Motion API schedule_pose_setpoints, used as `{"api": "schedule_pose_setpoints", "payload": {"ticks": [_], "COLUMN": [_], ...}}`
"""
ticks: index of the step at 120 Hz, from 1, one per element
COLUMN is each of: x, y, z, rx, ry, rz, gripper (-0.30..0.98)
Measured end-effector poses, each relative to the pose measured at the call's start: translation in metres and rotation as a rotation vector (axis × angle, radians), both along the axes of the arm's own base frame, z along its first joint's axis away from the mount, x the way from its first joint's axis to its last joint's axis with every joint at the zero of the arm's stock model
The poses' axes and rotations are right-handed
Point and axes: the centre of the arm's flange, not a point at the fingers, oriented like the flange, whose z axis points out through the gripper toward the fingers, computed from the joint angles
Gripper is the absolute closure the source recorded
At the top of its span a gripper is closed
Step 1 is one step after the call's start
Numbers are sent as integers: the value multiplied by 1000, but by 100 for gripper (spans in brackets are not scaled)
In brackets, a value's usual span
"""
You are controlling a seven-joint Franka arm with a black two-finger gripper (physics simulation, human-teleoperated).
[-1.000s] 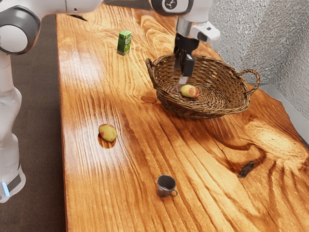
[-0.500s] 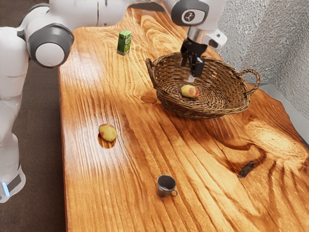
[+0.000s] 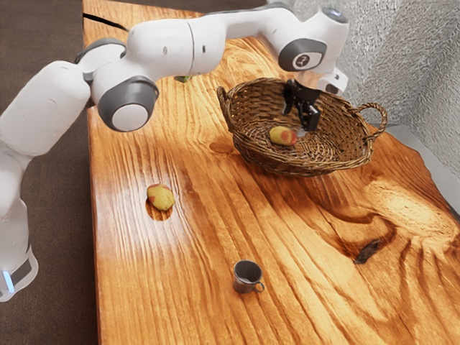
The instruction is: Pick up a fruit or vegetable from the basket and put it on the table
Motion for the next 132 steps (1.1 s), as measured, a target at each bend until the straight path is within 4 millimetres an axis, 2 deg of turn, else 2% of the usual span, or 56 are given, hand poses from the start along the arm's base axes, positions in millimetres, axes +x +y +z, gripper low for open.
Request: {"api": "schedule_pose_setpoints", "payload": {"ticks": [6, 18, 26, 39, 59, 100, 117, 128, 132], "x": [1, 0, 0, 2, 4, 4, 1, -1, -2], "y": [2, 24, 29, 30, 24, 27, 45, 49, 47], "z": [-3, -14, -22, -36, -45, -52, -48, -40, -27], "rx": [-9, -57, -72, -84, -95, -95, -92, -86, -83], "ry": [4, 27, 45, 74, 96, 111, 110, 106, 89], "rz": [2, 25, 30, 27, 11, 5, 28, 32, 29], "gripper": [0, 0, 0, 0, 0, 1, 25, 32, 34]}}
